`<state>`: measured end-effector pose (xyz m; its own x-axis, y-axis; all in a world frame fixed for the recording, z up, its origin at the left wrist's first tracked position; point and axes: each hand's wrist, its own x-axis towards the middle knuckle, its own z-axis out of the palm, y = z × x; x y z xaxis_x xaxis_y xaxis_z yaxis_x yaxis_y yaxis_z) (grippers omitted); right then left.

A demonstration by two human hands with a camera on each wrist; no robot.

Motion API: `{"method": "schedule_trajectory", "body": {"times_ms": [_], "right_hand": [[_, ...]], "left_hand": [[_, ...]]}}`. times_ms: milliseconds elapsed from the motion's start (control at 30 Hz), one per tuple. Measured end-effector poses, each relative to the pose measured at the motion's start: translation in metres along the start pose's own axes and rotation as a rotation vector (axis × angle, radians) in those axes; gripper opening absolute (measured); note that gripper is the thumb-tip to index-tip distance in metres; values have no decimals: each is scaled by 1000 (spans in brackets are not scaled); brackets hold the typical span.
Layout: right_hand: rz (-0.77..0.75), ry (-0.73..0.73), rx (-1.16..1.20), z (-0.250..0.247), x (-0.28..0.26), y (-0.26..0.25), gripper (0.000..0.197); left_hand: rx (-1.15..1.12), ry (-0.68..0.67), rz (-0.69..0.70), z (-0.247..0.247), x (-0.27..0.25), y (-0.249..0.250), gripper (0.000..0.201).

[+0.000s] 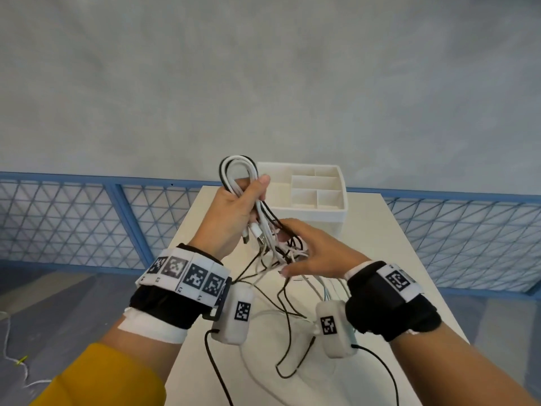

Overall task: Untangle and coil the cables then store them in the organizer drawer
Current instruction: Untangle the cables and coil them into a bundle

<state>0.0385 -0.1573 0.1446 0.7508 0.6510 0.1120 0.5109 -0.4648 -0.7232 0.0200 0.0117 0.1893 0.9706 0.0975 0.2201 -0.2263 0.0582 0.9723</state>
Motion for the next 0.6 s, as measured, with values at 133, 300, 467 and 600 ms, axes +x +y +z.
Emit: {"method": "schedule_trajectory", "body": {"times_ms": [133,300,467,600], "right_hand": [[-24,249,9,-2,-14,5,66],[217,136,-525,12,-24,-2,53],[-257,477,-49,0,-16,-32,33],[-326,825,791,-29,-12,-59,14]], "left_hand": [[82,22,-8,-14,2,7,34],[241,-26,22,-16,1,4,33],[219,-114,85,13,-4,-17,42],[201,-52,125,39,-9,-42,49]]}}
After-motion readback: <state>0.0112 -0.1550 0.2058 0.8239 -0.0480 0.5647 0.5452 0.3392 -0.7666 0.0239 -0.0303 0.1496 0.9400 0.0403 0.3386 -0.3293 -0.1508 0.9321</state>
